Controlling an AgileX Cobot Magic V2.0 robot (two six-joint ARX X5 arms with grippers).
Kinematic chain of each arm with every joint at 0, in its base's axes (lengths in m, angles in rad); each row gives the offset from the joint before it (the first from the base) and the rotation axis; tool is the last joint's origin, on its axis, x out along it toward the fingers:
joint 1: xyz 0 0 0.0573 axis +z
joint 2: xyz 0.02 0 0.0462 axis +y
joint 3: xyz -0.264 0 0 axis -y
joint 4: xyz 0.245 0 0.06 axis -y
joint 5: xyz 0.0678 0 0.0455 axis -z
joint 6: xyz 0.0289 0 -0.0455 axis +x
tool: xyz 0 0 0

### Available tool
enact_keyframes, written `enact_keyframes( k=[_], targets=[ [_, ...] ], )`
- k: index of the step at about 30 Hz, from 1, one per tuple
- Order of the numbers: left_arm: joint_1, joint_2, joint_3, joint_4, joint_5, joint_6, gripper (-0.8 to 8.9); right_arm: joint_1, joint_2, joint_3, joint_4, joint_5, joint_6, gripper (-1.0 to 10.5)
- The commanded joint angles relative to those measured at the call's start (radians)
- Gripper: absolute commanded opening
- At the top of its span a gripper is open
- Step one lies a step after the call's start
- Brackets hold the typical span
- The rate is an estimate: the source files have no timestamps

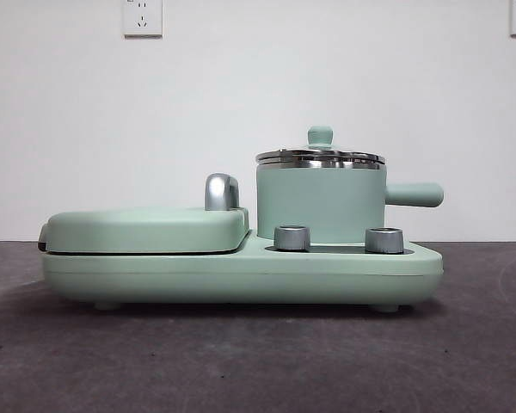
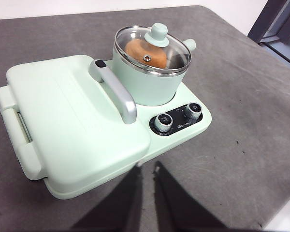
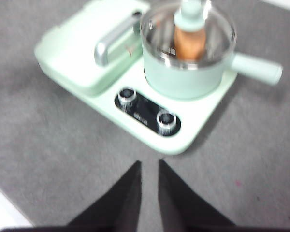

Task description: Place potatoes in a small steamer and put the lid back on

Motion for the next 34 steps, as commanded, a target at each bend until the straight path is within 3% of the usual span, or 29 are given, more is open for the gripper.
enact_keyframes(
  k=[1, 12, 13, 14, 15, 19, 23, 26, 29, 34],
  targets=[
    [-0.003, -0.006, 0.013, -0.007, -0.002, -0.001, 0.06, 0.006, 0.003, 0.009, 0.004, -0.014, -0.004, 0.2],
    [-0.004, -0.026, 0.012, 0.002, -0.002, -0.001, 0.06, 0.006, -0.006, 0.009, 0.012, -0.013, -0.004, 0.2],
    [-0.005, -0.032, 0.012, -0.001, -0.001, 0.011, 0.06, 0.006, -0.006, 0.009, 0.012, -0.013, -0.004, 0.2],
    [-0.005, -0.04, 0.006, 0.011, -0.015, 0.103, 0.06, 0.006, -0.006, 0.009, 0.012, -0.013, -0.004, 0.2],
    [0.0, -0.052, -0.01, 0.027, -0.015, 0.131, 0.06, 0.006, -0.006, 0.009, 0.012, -0.013, -0.004, 0.2],
    [0.105, -0.198, -0.291, 0.308, -0.08, 0.208, 0.06, 0.006, -0.006, 0.009, 0.012, -0.013, -0.004, 0.2],
    [0.269, -0.401, -0.653, 0.557, -0.153, 0.165, 0.06, 0.006, -0.005, 0.009, 0.012, -0.013, -0.004, 0.2],
    [0.378, -0.533, -0.82, 0.603, -0.155, 0.092, 0.06, 0.006, -0.006, 0.009, 0.012, -0.013, -0.004, 0.2],
    [0.442, -0.618, -0.899, 0.601, -0.155, 0.04, 0.06, 0.006, -0.006, 0.009, 0.012, -0.013, -0.004, 0.2],
    [0.453, -0.612, -0.913, 0.597, -0.155, 0.029, 0.06, 0.006, -0.005, 0.009, 0.012, -0.013, -0.004, 0.2]
  ],
)
